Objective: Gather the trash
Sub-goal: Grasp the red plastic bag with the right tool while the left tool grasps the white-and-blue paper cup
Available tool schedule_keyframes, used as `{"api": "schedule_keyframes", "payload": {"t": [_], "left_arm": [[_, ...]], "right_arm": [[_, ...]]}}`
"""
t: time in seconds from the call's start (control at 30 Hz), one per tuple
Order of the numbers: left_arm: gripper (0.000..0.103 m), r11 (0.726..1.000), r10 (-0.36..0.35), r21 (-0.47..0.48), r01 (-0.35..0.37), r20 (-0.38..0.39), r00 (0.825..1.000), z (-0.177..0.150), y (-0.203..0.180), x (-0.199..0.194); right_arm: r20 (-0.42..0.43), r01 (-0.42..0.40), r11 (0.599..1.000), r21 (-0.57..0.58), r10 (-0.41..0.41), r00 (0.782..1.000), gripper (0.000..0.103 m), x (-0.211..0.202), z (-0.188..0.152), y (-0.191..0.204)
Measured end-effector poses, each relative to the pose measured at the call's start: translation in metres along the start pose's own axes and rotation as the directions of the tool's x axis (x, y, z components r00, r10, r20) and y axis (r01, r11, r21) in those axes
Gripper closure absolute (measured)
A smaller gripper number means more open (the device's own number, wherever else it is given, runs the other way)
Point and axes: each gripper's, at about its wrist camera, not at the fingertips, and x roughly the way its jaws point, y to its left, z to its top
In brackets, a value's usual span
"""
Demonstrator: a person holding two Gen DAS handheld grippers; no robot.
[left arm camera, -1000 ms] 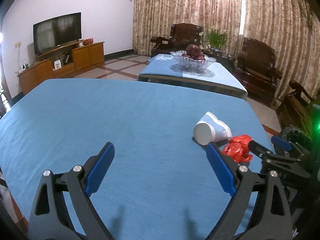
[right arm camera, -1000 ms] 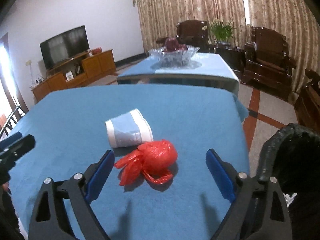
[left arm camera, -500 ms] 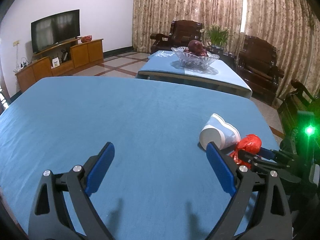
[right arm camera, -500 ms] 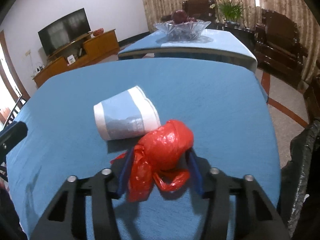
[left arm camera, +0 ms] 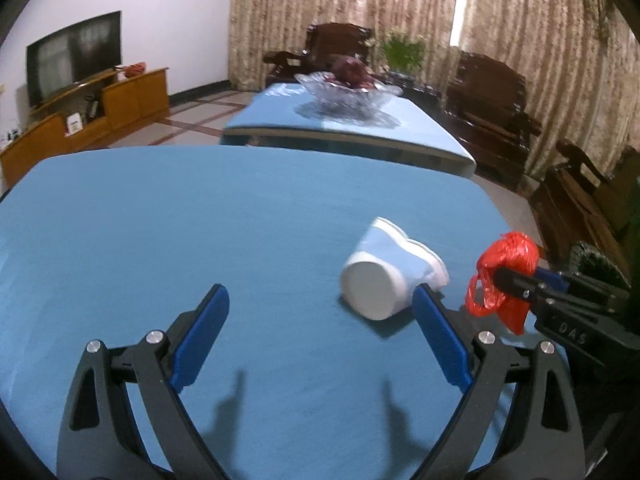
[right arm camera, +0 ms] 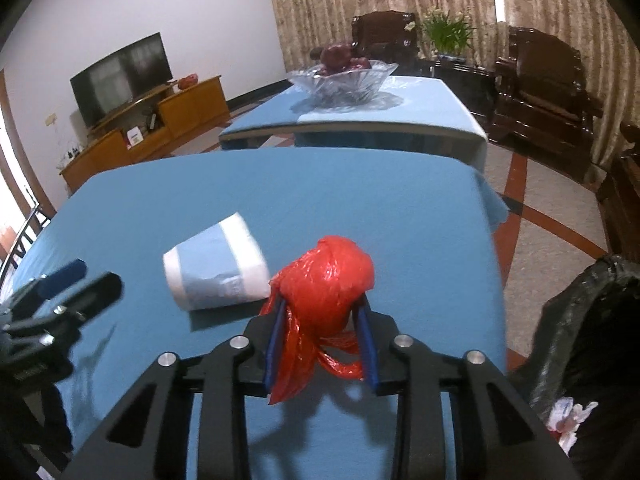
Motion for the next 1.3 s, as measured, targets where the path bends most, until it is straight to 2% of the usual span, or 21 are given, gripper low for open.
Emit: {"api": "schedule_keyframes", "payload": {"t": [0.33, 0.67, 0.73, 0.8, 0.83, 0.97, 1.1, 1.3], "left_arm": [[0.013, 0.999, -0.04, 0.013, 0.041, -0.064, 0.997, 0.01, -0.021, 0.045], [0.014, 0.995, -0.095, -0.006, 0.095, -0.142, 0.985, 0.009, -0.03, 0.075], [0.027, 0.993, -0.115, -0.012, 0.115, -0.145, 0.983, 0.008, -0.033, 0.076], [0.031, 0.993, -0.12, -0.014, 0.119, -0.142, 0.983, 0.008, -0.036, 0.076], [0.036, 0.993, -0.121, -0.015, 0.12, -0.134, 0.984, 0.008, -0.037, 0.074], [0.041, 0.99, -0.134, -0.048, 0.129, -0.12, 0.984, 0.009, -0.036, 0.069], [0.043, 0.992, -0.121, -0.037, 0.117, -0.104, 0.987, 0.007, -0.037, 0.061], [0.045, 0.993, -0.095, -0.074, 0.089, -0.075, 0.993, 0.001, -0.03, 0.035]], "right_arm": [[-0.004, 0.019, 0.999, 0.032, -0.019, 1.0, 0.071, 0.004, 0.003, -0.018], [-0.007, 0.014, 0.999, 0.036, -0.014, 1.0, 0.071, 0.006, 0.0, -0.023], [-0.011, 0.012, 0.999, 0.036, -0.012, 1.0, 0.071, 0.007, -0.001, -0.023], [-0.02, 0.014, 0.999, 0.035, -0.014, 1.0, 0.071, 0.011, -0.002, -0.024], [-0.025, 0.015, 0.999, 0.036, -0.014, 1.0, 0.071, 0.013, -0.002, -0.025], [-0.041, 0.017, 0.999, 0.039, -0.016, 0.999, 0.071, 0.017, -0.007, -0.027], [-0.04, 0.015, 0.999, 0.043, -0.013, 0.999, 0.071, 0.016, -0.007, -0.028], [-0.021, 0.003, 0.999, 0.036, -0.002, 1.0, 0.071, 0.008, -0.005, -0.026]]}}
